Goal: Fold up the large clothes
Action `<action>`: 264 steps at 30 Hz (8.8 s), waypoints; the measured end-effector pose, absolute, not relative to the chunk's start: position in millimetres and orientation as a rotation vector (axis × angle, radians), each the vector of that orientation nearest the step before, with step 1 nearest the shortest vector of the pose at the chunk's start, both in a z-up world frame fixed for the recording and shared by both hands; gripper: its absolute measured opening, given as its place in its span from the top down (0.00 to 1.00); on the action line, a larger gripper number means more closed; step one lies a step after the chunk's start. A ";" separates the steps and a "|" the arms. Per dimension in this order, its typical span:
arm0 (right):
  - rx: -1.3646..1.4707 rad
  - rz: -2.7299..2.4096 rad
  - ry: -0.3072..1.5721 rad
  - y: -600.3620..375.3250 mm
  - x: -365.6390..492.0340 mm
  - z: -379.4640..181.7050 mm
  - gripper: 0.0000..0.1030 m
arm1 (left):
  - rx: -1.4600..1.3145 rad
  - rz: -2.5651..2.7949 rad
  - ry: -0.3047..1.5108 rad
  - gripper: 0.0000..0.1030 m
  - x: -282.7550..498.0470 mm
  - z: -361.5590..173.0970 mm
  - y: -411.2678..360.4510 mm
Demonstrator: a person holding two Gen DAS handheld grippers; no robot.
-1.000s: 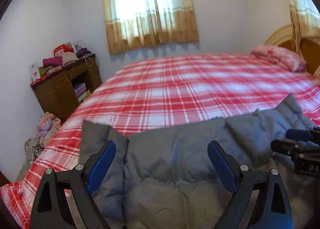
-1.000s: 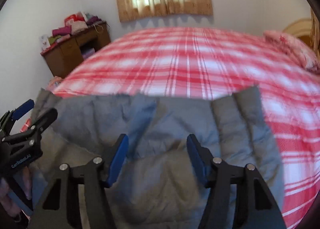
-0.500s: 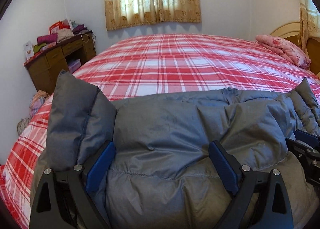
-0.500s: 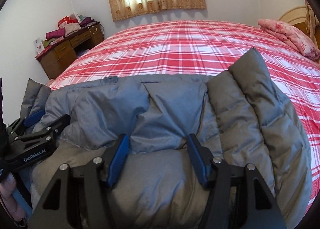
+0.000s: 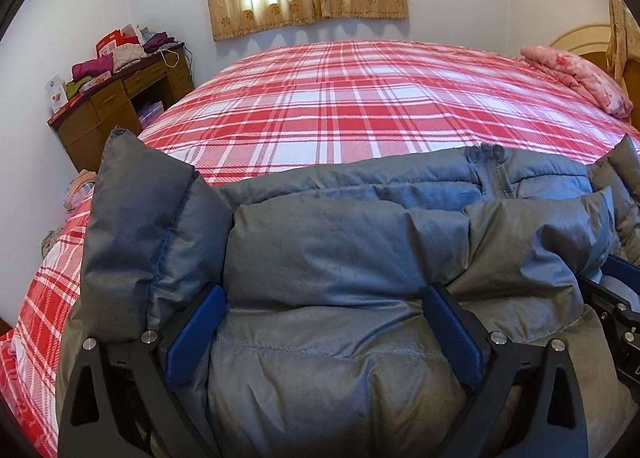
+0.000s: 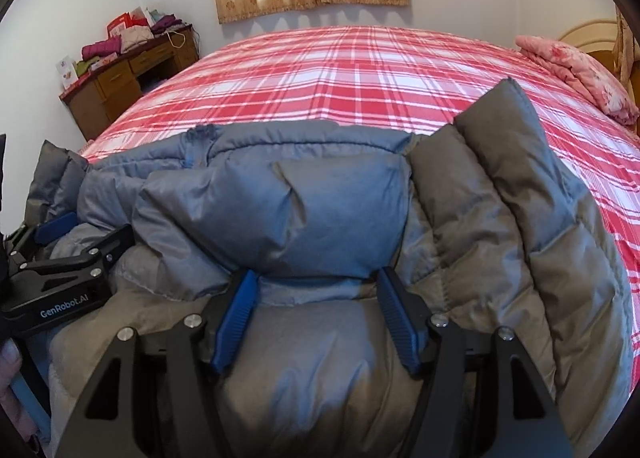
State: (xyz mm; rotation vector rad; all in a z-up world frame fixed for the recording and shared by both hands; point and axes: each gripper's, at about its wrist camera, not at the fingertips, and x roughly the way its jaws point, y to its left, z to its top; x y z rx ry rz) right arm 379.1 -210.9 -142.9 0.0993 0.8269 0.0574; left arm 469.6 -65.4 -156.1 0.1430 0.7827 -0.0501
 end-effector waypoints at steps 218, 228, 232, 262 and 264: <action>0.232 -0.158 0.769 -253.8 311.5 -131.4 0.85 | 0.155 -0.115 0.751 0.01 455.3 -139.4 -168.1; 0.197 -0.183 0.786 -247.1 316.8 -132.1 0.86 | 0.183 -0.111 0.782 0.01 459.6 -145.7 -172.6; 0.189 -0.192 0.787 -244.2 317.2 -132.5 0.86 | 0.195 -0.106 0.787 0.01 461.0 -147.6 -174.2; 0.188 -0.200 0.782 -240.9 317.0 -133.3 0.86 | 0.216 -0.101 0.804 0.01 464.4 -150.9 -178.1; 0.195 -0.198 0.779 -242.1 316.4 -132.6 0.86 | 0.216 -0.101 0.805 0.01 464.6 -150.7 -178.5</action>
